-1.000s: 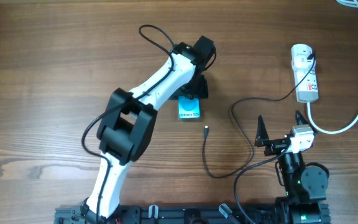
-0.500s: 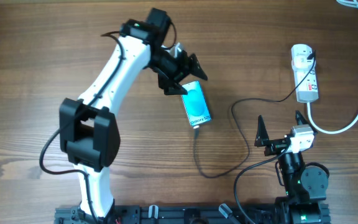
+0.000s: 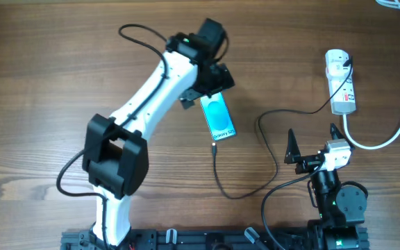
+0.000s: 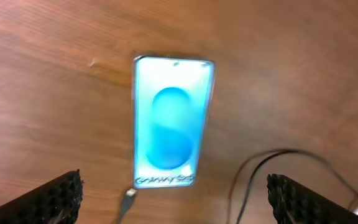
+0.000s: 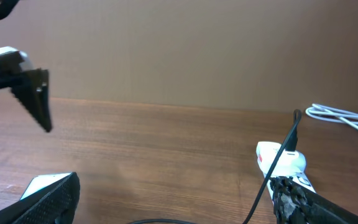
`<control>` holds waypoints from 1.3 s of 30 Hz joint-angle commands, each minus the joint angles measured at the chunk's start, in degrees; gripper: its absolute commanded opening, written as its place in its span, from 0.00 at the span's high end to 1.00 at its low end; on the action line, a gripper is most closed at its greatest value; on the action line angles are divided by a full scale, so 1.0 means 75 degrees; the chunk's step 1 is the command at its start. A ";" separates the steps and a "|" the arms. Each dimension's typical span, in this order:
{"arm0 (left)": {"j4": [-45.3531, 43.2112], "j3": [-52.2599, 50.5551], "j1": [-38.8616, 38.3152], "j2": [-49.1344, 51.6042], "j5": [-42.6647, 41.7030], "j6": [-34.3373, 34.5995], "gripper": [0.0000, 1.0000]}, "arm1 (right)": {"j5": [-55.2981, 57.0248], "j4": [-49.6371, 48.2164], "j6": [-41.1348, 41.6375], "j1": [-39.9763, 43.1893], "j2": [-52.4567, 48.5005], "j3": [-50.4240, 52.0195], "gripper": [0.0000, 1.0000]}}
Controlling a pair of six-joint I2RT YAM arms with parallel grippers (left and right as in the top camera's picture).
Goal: Plug charger to phone and switch on socket
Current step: 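Lift the phone with the left gripper and raise it upright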
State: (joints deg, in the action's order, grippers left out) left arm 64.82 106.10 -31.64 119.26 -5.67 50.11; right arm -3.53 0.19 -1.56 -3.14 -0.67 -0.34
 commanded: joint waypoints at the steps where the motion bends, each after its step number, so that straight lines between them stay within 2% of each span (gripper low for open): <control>1: -0.0303 -0.0023 -0.0350 0.0437 0.0743 0.0682 0.00 | 0.0073 -0.0029 0.0061 -0.0038 0.0032 0.0006 0.00; 10: -0.0527 -0.0023 -0.0458 0.1559 0.0743 0.0551 0.00 | 0.0073 -0.0029 0.0061 -0.0038 0.0032 0.0006 0.00; 18: -0.0484 -0.0090 -0.0746 0.1594 0.0772 0.0554 0.00 | 0.0076 -0.0029 0.0061 -0.0038 0.0032 0.0006 0.00; 29: -0.1078 -0.1055 -0.0746 0.1600 0.0769 0.0554 0.00 | 0.0076 -0.0029 0.0061 -0.0038 0.0032 0.0006 0.00; 31: -0.1139 -0.1055 -0.0746 0.1600 0.0766 0.0554 0.03 | 0.0073 -0.0029 0.0061 -0.0038 0.0032 0.0006 0.00; 36: -0.1166 -0.1055 -0.0746 0.1600 0.0766 0.0554 0.24 | 0.0073 -0.0029 0.0061 -0.0038 0.0032 0.0006 0.00; 39: -0.1166 -0.1055 -0.0746 0.1600 0.0766 0.0554 0.28 | 0.0073 -0.0029 0.0061 -0.0038 0.0032 0.0006 0.00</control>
State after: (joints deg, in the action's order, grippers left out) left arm 56.88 99.85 -37.17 130.06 0.16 54.33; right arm -3.55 0.19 -1.56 -3.14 -0.67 -0.36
